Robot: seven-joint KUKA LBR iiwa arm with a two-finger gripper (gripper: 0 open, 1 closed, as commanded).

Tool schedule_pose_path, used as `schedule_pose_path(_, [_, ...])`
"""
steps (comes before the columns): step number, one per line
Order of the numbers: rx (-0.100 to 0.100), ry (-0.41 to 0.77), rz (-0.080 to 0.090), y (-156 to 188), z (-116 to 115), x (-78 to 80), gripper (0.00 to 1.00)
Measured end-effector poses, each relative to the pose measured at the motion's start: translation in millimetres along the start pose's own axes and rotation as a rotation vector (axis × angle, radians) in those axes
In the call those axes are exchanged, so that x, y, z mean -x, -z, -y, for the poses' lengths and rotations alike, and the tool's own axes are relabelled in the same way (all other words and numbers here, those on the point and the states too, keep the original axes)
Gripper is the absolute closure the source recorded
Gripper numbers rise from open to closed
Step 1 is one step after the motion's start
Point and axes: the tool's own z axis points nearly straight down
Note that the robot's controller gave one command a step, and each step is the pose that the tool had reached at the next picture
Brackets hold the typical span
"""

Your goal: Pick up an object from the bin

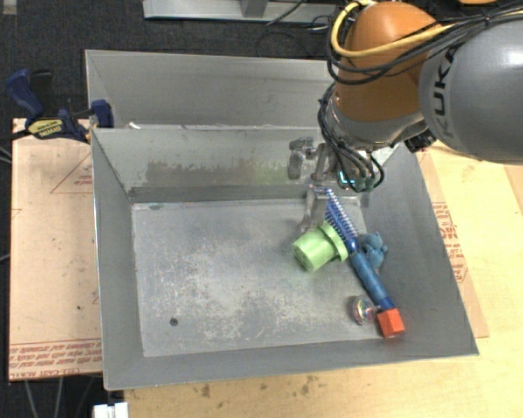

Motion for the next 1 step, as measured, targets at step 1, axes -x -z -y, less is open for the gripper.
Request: schedule_pose_path(1, [0.000,0.030,0.008,-148.5,92.3,-36.2,0.00])
